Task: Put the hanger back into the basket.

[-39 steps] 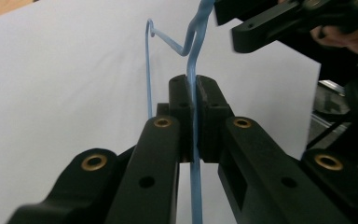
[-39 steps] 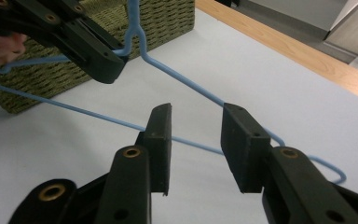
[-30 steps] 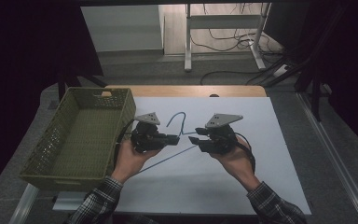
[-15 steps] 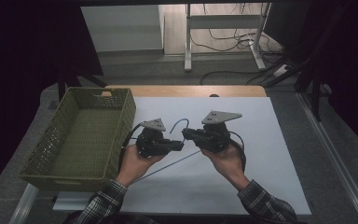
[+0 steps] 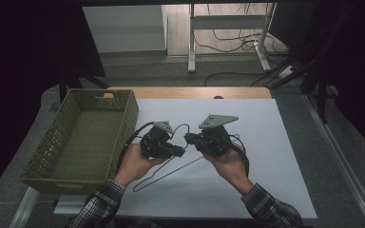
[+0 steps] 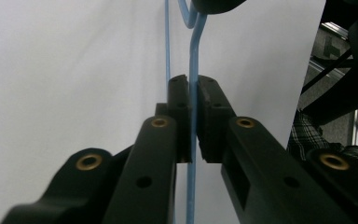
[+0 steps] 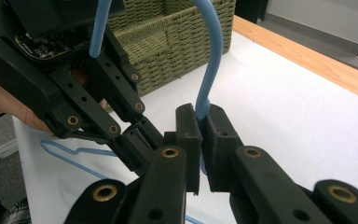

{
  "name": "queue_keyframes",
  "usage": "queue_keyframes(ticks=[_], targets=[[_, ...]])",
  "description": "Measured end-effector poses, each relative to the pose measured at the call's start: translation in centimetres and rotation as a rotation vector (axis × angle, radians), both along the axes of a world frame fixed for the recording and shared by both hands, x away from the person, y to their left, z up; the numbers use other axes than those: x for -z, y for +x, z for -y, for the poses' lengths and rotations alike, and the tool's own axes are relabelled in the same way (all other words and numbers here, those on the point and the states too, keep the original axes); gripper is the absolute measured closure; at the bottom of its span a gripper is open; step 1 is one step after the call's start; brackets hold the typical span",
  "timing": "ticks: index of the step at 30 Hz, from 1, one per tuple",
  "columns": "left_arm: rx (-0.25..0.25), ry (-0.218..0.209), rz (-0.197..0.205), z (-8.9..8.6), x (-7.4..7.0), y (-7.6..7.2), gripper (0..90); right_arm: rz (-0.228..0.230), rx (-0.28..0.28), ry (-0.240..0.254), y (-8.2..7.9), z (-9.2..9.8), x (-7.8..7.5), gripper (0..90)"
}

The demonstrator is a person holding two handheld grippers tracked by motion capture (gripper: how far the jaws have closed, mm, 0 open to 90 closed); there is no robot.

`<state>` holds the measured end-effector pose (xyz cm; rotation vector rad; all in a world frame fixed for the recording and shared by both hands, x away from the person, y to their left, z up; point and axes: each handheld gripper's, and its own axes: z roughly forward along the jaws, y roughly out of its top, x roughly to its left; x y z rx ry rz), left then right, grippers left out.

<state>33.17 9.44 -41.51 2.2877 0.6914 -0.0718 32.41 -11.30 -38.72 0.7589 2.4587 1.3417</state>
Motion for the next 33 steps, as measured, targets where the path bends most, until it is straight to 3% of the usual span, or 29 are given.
queue_keyframes(ticks=[4,6,7,12,18,23,31,33], targets=[[-0.004,0.01,-0.001,0.2,-0.2,-0.1,87.5,-0.004,0.001,0.001,0.1,0.1,-0.1,85.0],[-0.01,-0.023,-0.014,0.0,-0.2,-0.1,87.6,-0.001,0.001,0.007,0.1,0.1,-0.1,84.2],[-0.015,-0.042,-0.007,-0.2,-0.3,-0.1,87.6,0.007,-0.001,0.022,0.1,0.3,-0.2,77.4],[-0.035,-0.094,-0.031,-1.1,-0.9,0.0,87.7,0.023,0.014,0.047,-0.1,1.0,-0.9,68.7],[-0.087,-0.108,-0.021,-2.6,-2.2,-0.2,87.6,0.038,0.027,0.062,-1.0,2.7,-1.9,58.6],[-0.132,-0.115,0.003,-4.4,-3.9,-0.5,87.6,0.018,0.019,0.046,-1.7,4.3,-1.9,45.4],[-0.211,-0.144,0.029,-7.8,-6.2,-0.3,87.6,-0.04,0.028,0.028,-2.3,6.8,-0.3,23.0],[-0.231,-0.146,0.037,-8.8,-6.5,-0.2,87.6,-0.048,0.031,0.03,-2.3,7.0,-0.2,20.8]])
